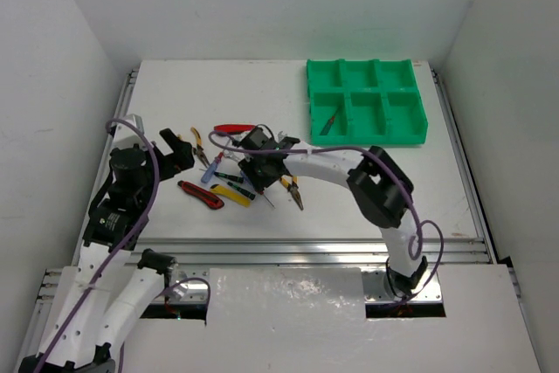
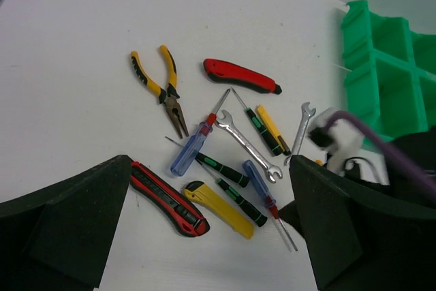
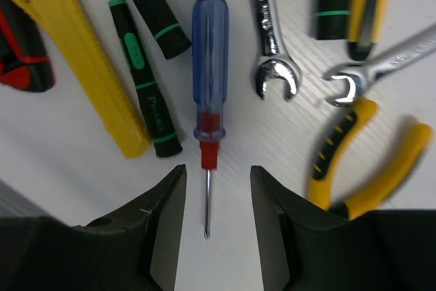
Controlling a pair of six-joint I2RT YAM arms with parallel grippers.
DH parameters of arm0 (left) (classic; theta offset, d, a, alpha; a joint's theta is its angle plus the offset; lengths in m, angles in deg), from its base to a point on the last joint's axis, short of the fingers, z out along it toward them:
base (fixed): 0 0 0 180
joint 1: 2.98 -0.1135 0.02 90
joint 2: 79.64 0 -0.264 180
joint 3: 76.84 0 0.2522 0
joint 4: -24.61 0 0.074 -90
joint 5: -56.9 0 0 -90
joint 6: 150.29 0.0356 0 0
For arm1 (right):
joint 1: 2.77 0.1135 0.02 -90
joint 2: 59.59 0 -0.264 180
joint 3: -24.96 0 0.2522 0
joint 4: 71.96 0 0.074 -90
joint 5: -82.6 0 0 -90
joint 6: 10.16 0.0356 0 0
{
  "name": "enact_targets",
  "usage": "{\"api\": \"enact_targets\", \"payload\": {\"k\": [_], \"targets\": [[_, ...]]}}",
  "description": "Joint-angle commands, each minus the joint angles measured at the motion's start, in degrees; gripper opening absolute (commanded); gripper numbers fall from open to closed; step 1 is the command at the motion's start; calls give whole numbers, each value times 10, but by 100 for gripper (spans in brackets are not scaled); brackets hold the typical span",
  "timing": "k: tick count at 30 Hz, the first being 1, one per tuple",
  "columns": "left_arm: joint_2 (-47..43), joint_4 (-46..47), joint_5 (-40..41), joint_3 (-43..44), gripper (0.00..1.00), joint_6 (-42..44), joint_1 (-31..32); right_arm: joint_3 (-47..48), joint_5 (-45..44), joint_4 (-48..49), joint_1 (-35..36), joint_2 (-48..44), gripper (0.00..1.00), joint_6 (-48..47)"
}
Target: Sort the tools into containers
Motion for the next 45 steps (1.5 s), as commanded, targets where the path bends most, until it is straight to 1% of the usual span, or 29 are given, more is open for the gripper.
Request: {"api": "enact_targets", "payload": {"k": [1,6,13,14,17,18,23,24,26,27,28,30,31,32,33,36,38,39,42,44,45], "targets": [[-13,17,10,1,100,-1,-8,64,-34,-20,9,44,43,-1],[-3,17,3,2,100,0,-8,109,-41,-38,10,88,41,0],[-4,18,-3,1,100,1,-8,122,-38,-54,10,131,32,1],[-5,19,-3,2,100,1,-8,119,-35,-54,10,131,21,0],[-4,19,-4,1,100,2,-8,109,-24,-54,12,118,13,3],[-3,19,-4,1,100,2,-8,104,-20,-50,12,97,12,3],[-5,19,-4,1,100,2,-8,69,-36,-42,5,2,12,6],[-5,19,-4,1,100,2,-8,63,-41,-41,-2,-32,12,7],[-4,20,-5,1,100,2,-9,26,-77,-28,-31,-79,12,13],[-3,22,-5,1,100,2,-9,25,-77,-20,-43,-90,12,12],[0,22,-4,2,100,2,-10,17,-89,-14,-75,-98,12,12],[13,21,-6,4,100,1,-18,19,-92,-13,-113,-108,12,13],[20,20,-7,4,100,1,-22,22,-101,-7,-151,-108,12,11],[24,20,-10,5,100,2,-25,26,-108,-6,-168,-107,12,9],[28,21,-12,5,100,2,-25,42,-111,-5,-203,-96,12,5],[40,24,-21,4,100,5,-26,97,-111,-19,-256,-51,12,2],[45,25,-25,3,100,6,-26,130,-109,-27,-275,-22,13,-2],[50,26,-26,3,100,7,-27,163,-108,-35,-288,8,13,-9],[59,27,-31,4,100,8,-27,218,-113,-48,-305,50,14,-24],[63,28,-36,1,100,10,-28,249,-110,-56,-315,84,18,-31],[69,30,-40,1,100,11,-28,258,-108,-58,-317,94,25,-33]]}}
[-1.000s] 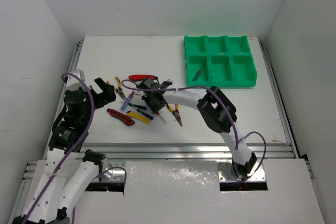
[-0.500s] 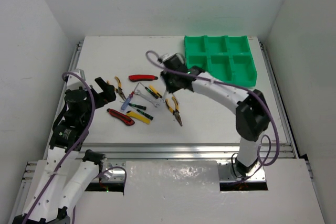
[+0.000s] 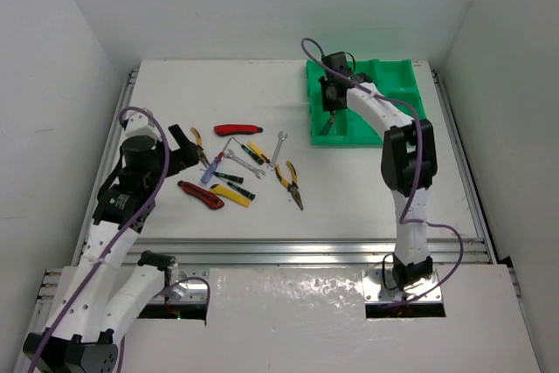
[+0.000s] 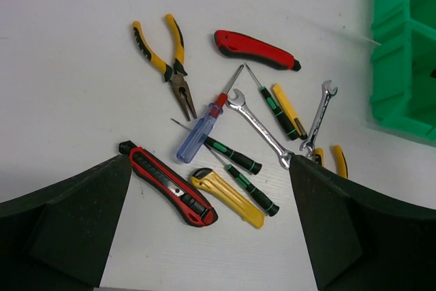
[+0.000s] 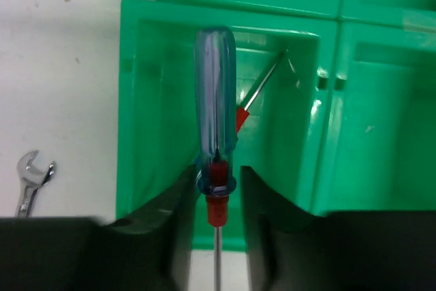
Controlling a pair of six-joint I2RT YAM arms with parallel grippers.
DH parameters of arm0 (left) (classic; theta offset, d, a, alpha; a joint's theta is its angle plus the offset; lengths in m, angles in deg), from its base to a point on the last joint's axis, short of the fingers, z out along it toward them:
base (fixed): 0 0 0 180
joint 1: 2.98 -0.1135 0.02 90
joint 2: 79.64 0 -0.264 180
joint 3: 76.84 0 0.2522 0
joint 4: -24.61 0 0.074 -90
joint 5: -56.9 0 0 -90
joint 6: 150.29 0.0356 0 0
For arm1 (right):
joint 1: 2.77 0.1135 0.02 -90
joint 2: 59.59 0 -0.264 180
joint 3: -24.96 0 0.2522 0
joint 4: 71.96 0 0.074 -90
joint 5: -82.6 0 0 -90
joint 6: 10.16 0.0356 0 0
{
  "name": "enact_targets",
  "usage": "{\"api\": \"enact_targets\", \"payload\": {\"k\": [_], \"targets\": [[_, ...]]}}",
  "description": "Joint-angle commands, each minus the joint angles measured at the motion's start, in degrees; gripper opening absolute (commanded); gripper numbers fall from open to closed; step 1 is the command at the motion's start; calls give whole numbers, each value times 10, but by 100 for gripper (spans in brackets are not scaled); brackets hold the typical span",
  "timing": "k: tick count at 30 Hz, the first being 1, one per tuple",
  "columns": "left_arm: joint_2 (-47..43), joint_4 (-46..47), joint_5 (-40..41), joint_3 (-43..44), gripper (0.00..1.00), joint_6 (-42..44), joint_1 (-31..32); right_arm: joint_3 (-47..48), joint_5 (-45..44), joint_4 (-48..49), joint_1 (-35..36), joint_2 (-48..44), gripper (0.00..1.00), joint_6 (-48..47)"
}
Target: Sort the tools into containers
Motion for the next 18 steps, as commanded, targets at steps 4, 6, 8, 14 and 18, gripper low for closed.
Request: {"api": "enact_targets", "payload": {"k": [4,6,8,14,18], "targets": [[10,30,-20,1,100,12,-7,68,19,-19,-7,34,87,-35],[15,33,-23,1,100,14,-7,77,21,-29,-7,28,92,-39],[31,30,-13,1,100,12,-7,83,26,-38,-8,3,92,-43],[194,-9,-41,39,99,16,-6,-29,129,-47,-5,-170,92,15],[375,-48,-78,112,98,29,1,-232,213,24,23,-324,91,51]]}}
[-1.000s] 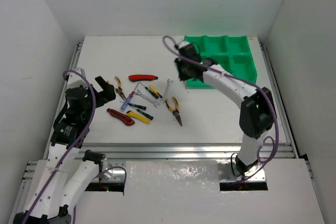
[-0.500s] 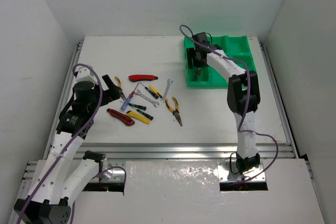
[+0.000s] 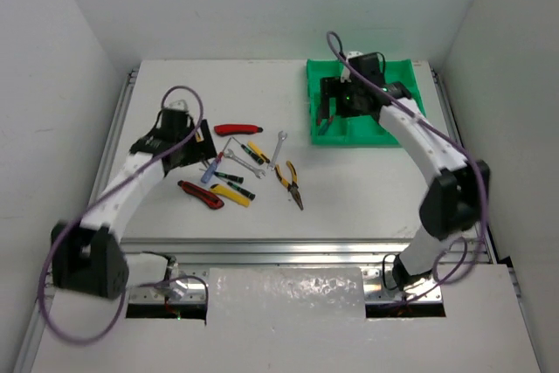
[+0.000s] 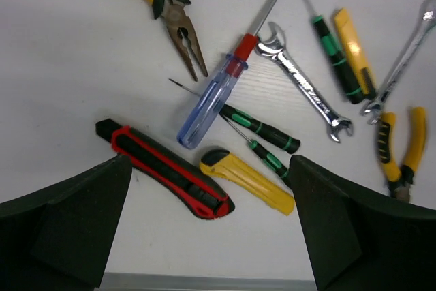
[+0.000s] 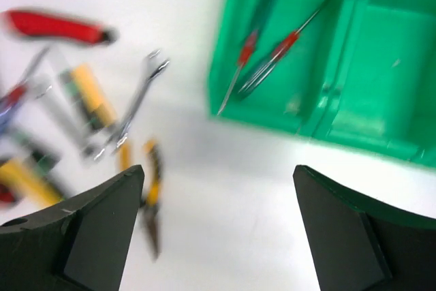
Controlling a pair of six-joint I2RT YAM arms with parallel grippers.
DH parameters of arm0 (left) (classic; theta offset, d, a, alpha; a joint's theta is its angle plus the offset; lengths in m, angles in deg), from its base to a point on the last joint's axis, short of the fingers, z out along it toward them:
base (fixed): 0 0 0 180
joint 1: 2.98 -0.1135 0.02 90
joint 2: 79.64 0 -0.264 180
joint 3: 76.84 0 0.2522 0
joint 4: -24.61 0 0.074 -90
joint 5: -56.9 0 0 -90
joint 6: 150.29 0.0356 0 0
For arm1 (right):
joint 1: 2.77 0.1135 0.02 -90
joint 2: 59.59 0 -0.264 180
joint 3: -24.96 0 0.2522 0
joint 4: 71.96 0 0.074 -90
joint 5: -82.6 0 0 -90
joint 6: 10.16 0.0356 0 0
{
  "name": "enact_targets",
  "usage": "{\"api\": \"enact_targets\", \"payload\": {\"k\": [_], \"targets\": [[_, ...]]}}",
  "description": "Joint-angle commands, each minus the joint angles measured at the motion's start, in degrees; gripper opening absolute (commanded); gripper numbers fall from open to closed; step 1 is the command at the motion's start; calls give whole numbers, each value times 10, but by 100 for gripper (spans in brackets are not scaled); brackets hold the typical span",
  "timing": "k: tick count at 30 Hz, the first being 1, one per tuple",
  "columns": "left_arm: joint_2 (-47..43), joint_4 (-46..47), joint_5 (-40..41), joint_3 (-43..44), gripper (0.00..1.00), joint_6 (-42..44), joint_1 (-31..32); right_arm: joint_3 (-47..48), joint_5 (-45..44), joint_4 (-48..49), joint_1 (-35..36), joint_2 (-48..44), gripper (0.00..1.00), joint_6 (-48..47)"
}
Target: Sort the tools into containers
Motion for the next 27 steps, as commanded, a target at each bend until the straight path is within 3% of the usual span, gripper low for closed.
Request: {"api": "enact_targets", "payload": {"k": [1,3,7,11,12,19,22,23,27], "targets": [[123,-36,-6,69,98,17,3,-104,91,56,30,-139,90,39],[196,-45,7,96,97,22,6,-157,119,67,50,-173,90,38],[314,-78,8,154,74,39,9,-231,149,90,70,-238,90,44],[368,-71,19,165,69,42,27,-270,168,91,78,-267,90,39],[372,-71,20,165,60,42,28,-273,171,93,79,-269,90,38],[391,-73,19,161,17,36,39,-294,184,112,81,-268,90,45],[352,-72,29,158,11,32,50,-293,183,113,82,-265,90,45],[344,-74,28,157,4,31,53,-292,184,114,82,-261,90,46],[288,-72,40,152,0,25,83,-315,246,168,82,-259,90,74]]}}
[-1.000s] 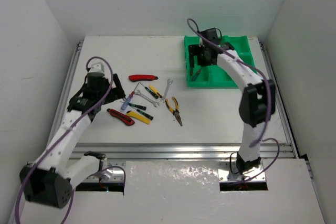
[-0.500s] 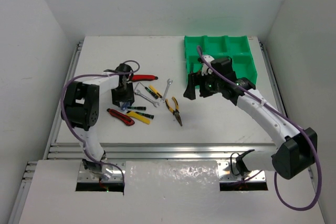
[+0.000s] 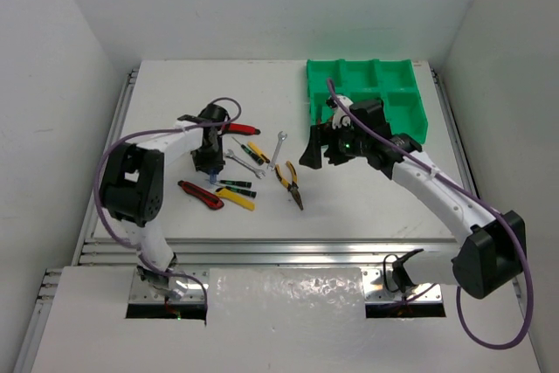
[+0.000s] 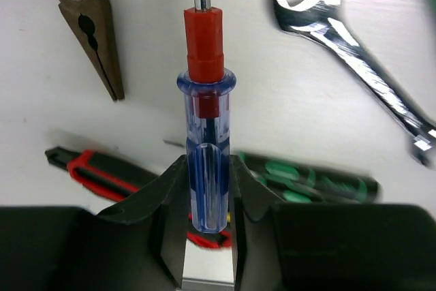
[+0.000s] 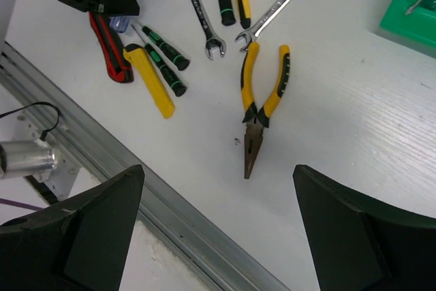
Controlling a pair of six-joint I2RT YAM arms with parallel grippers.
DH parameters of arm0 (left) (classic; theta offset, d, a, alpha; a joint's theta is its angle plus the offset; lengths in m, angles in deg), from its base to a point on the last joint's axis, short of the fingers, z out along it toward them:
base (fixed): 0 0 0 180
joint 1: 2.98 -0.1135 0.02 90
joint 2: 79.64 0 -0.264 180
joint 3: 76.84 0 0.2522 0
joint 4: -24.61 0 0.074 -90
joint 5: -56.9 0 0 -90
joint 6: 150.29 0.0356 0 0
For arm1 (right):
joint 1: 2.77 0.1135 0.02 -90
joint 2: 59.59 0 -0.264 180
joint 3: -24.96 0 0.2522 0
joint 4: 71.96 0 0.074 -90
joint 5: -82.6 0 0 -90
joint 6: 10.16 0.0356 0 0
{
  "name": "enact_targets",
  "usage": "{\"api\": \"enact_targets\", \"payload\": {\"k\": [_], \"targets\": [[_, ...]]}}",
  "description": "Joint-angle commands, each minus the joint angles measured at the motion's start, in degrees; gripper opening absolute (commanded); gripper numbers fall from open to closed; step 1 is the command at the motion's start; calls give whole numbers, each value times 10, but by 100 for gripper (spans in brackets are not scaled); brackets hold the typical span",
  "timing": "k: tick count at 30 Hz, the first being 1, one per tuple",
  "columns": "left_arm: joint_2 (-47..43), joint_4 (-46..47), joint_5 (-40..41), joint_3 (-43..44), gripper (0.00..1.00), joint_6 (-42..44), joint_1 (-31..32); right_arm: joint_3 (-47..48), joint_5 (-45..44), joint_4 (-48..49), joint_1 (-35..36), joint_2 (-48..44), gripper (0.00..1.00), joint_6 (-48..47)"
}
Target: Sort the tools into containers
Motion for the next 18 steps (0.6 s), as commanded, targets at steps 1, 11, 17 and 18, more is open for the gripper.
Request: {"api": "enact_targets", "payload": {"k": [1,11,17,18], "targets": [[-92,6,15,1,0,-14,35,-32,93,114,4,-3,90,54],[-310,284,-323,-144,0,-113,95,-88,57,354,7,32,99,315],[-325,380,-416,-157,0,-164,128,-40,45,357,36,76,99,355],[-320,392,-421,-160,0,-170,130,-31,36,356,43,81,99,356]]}}
